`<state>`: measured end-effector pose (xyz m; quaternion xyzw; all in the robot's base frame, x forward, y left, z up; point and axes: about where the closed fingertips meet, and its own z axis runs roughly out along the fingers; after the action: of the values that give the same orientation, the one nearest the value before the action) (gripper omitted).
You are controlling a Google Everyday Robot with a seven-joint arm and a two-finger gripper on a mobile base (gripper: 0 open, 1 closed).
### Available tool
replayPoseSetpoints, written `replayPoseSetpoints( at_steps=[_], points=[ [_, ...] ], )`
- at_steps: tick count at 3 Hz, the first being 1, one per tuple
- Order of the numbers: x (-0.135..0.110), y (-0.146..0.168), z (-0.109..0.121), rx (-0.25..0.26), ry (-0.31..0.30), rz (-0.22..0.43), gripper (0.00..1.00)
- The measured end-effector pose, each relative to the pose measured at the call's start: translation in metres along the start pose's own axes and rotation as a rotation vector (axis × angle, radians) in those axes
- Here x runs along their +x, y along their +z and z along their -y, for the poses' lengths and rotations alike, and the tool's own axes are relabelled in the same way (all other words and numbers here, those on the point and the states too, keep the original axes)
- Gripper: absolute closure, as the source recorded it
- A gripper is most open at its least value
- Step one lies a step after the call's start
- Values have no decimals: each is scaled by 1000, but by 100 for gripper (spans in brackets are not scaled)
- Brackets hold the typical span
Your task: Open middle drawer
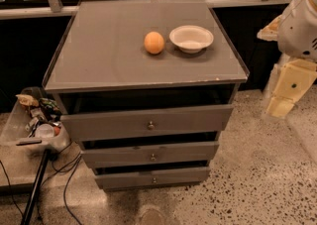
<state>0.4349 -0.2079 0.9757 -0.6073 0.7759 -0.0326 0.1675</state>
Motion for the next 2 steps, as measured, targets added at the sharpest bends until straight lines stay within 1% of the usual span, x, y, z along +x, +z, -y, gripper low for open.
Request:
replayPoseSetpoints(
  at_steps=[1, 2],
  points=[
    [-10, 25, -12, -27, -5, 35, 0],
    [-11, 61, -27, -58, -18, 107, 0]
  ],
)
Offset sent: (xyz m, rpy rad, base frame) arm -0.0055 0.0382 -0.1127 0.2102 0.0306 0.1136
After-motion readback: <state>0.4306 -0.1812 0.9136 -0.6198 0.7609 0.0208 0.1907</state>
